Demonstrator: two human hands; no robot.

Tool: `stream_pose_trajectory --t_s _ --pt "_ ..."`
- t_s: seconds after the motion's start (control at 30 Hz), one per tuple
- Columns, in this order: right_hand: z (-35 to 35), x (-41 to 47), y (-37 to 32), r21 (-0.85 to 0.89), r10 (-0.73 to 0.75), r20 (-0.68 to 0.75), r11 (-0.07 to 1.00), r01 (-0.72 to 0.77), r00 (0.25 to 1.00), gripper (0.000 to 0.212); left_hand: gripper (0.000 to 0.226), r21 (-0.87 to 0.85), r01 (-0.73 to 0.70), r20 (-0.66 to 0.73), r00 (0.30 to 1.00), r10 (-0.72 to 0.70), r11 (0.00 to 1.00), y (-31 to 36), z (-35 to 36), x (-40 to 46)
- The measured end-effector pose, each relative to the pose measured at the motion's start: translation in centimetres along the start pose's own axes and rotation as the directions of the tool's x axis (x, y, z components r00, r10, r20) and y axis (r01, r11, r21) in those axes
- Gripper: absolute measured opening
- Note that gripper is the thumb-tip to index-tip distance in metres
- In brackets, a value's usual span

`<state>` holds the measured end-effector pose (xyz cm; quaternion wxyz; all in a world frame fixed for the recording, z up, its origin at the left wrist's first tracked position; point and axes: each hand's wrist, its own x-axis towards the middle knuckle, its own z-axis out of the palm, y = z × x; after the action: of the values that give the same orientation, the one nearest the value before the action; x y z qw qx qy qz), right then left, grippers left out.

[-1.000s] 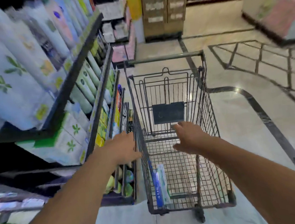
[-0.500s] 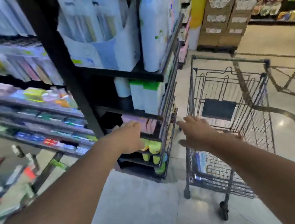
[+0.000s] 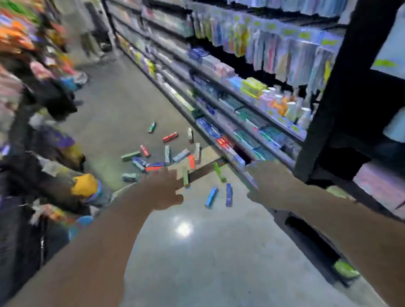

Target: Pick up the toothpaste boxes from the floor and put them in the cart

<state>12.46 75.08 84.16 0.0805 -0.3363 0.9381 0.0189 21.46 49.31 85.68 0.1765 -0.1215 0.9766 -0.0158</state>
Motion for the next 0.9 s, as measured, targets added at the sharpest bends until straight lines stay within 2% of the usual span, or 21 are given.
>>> stream_pose_trajectory --t_s 0.1,0.2,0.3,0.6,0.9 --pt "0.9 4.9 -2.9 0.029 -0.1 0.033 0.995 0.099 0.994 0.065 0.075 -0.03 0.093 0.05 0.995 -0.092 0.995 -4.3 1.0 1.2" --pt "1.6 10.0 -3.9 0.025 -0.159 0.028 0.987 0.158 0.987 0.06 0.07 -0.031 0.157 0.071 0.985 -0.155 0.987 -6.6 1.5 3.8" --pt "2.1 15.6 -2.8 0.013 -0.18 0.082 0.984 0.18 0.98 0.062 0.071 -0.043 0.198 0.114 0.975 -0.192 0.979 -7.4 1.4 7.6" --pt "2.1 31.1 2.9 -0.008 -0.173 0.194 0.984 0.178 0.966 0.065 0.073 -0.106 0.192 0.131 0.975 -0.178 0.976 -6.8 -0.7 21.6" --pt "5.5 42.2 3.8 0.025 -0.162 0.249 0.987 0.161 0.955 0.062 0.073 -0.17 0.121 0.183 0.979 -0.09 0.978 -8.8 -0.1 34.7"
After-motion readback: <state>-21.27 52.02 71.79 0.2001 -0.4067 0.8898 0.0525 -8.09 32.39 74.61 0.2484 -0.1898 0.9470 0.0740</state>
